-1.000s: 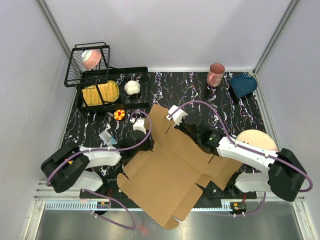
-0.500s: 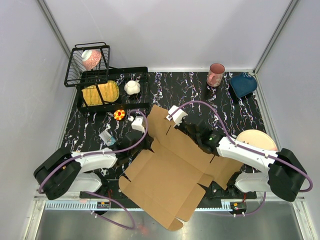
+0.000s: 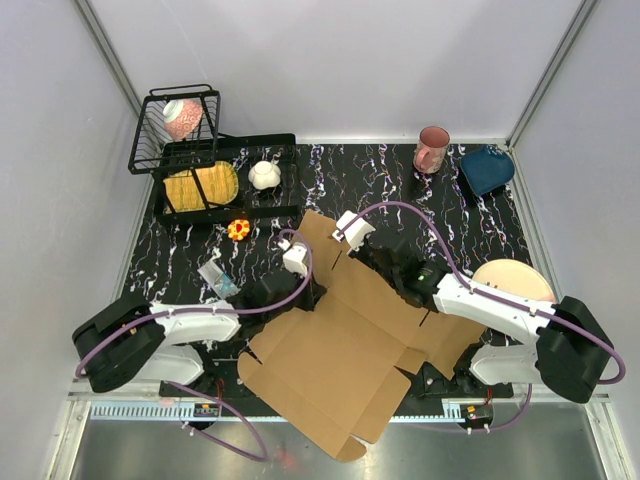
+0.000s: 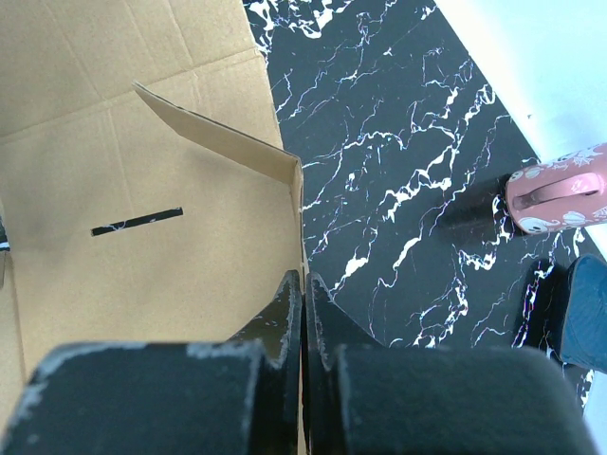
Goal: Fold the paper box
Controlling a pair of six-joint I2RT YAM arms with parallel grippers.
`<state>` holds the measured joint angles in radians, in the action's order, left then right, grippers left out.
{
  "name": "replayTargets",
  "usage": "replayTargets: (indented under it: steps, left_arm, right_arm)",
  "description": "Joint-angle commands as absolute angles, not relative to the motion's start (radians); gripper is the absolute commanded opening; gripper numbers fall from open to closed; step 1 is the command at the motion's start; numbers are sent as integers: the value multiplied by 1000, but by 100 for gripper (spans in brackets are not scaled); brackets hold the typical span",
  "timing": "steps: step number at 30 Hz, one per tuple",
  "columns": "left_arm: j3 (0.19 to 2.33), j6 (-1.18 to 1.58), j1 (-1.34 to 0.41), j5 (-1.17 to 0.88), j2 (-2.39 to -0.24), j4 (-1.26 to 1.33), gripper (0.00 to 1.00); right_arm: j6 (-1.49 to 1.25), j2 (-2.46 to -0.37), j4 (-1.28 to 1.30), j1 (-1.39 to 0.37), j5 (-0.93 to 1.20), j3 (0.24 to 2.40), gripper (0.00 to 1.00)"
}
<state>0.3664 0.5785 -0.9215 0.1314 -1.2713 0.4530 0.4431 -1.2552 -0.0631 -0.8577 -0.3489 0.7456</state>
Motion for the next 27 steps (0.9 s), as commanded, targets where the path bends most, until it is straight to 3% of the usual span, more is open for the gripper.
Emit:
replayTargets:
  steps: [1, 5, 9, 12, 13, 17, 18, 23, 27]
  left_arm:
    - [405, 543, -986, 138, -1337, 494, 0]
    - [391, 564, -1017, 152, -1377, 514, 0]
    - [390, 549, -1019, 228, -1272, 454, 4]
    - [426, 491, -1015, 320, -1139, 347, 18]
    - [443, 479, -1012, 359, -1112, 281, 32]
    - [532, 442, -993, 432, -987, 169, 68]
    - [540, 439, -988, 445, -971, 151, 73]
    - [554, 491, -862, 483, -928, 124, 84]
    - [566, 522, -677, 345, -1031, 164, 84]
  right_arm:
    - [383, -1266, -94, -882, -285, 746, 0]
    - [383, -1269, -87, -884, -282, 744, 0]
    - [383, -1266, -81, -884, -281, 747, 0]
    - [385, -1267, -81, -887, -281, 747, 0]
    - [385, -1267, -81, -887, -284, 746, 0]
    - [384, -1276, -83, -888, -282, 747, 0]
    - [383, -1278, -86, -888, -282, 747, 0]
    - [380, -1273, -84, -891, -276, 752, 0]
    - [377, -1259, -74, -894, -259, 753, 0]
